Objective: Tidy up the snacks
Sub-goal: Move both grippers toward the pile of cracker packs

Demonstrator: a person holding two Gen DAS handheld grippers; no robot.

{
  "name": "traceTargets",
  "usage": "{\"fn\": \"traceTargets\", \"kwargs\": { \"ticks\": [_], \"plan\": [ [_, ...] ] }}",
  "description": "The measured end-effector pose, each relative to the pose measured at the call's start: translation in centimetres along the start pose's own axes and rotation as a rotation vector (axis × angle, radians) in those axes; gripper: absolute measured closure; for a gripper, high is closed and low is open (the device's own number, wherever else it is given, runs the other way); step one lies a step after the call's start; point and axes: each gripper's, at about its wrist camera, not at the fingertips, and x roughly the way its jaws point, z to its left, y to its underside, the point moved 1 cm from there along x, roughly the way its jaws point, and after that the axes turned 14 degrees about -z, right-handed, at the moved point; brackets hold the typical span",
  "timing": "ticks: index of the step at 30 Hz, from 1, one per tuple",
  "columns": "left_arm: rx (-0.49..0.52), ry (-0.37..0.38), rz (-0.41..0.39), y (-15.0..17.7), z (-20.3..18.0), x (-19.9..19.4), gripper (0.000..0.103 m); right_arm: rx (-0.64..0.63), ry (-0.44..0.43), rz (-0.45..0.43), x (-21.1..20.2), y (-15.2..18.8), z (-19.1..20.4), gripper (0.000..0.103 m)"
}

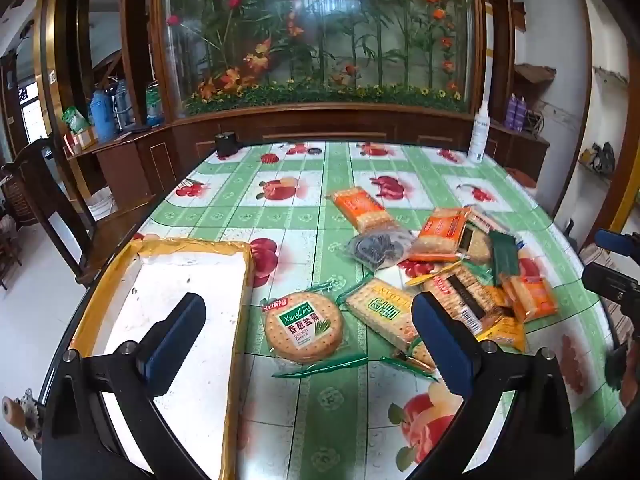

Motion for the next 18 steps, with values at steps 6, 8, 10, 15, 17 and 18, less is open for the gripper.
{"fn": "traceTargets", "kwargs": {
  "ticks": [6, 8, 10, 15, 17, 18],
  "plan": [
    [0.002, 0.012, 0.06, 1.7, -1.4, 1.9, 0.0, 0.056, -0.022, 0.063, 1.7, 1.7, -1.3, 0.0],
    [0.015, 0.019, 0.061, 1.9, -1.7, 1.7, 0.0, 0.068, -0.013, 0.068, 1.9, 2.1, -1.6, 0.0],
    [0.024, 0.02, 0.063, 1.7, -2.0, 1.6, 0.0, 0.078, -0.011, 0.071, 2.1, 2.5, -1.7, 0.0],
    [0.021, 0.026, 0.049, 1.8, -2.5, 1.9, 0.0, 0.073, 0.003, 0.08, 2.5, 3.2, -1.5, 0.0],
    [0.013, 0.03, 0.047, 1.5, -2.7, 1.9, 0.0, 0.088, 0.006, 0.074, 2.6, 3.3, -1.7, 0.0],
    [0.009, 0.031, 0.05, 1.3, -2.7, 1.9, 0.0, 0.092, 0.007, 0.072, 2.6, 3.4, -1.8, 0.0]
  ]
}}
